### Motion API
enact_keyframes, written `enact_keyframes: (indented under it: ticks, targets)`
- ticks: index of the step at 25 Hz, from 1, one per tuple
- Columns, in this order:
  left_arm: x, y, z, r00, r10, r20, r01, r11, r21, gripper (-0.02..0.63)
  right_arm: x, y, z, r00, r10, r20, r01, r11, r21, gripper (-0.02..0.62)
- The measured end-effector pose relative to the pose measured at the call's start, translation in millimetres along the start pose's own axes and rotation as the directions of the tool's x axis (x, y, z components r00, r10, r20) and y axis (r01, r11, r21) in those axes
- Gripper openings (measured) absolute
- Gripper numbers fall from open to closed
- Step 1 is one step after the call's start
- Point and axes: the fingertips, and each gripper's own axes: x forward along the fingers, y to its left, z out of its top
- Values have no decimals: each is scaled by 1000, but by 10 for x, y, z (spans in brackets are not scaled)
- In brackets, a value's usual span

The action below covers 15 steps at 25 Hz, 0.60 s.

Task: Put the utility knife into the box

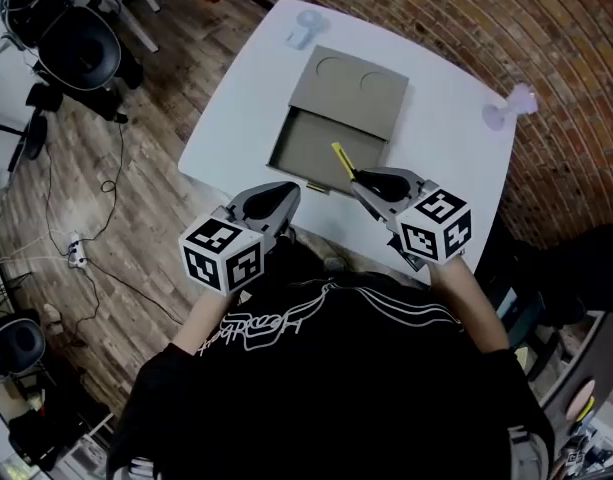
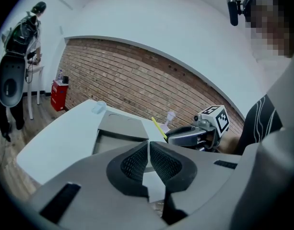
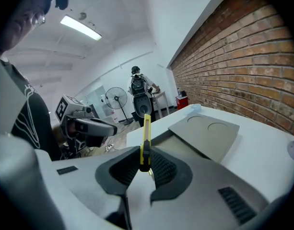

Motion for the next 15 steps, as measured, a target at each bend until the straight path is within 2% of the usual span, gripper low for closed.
enact_keyframes:
  ticks: [4, 8, 15]
  targets:
    - [53, 211, 159, 999, -29, -22, 30, 999, 31, 38, 160, -97, 21, 998, -65, -26, 66, 998, 21, 67]
    - [92, 460, 221, 997, -60, -57, 61, 998, 18, 38, 355, -161, -9, 989, -131, -73, 133, 991, 25, 67]
    - [171, 729, 269, 985, -128, -116, 134, 990, 48, 38, 567, -385, -227, 949, -273, -159, 281, 959, 27, 67]
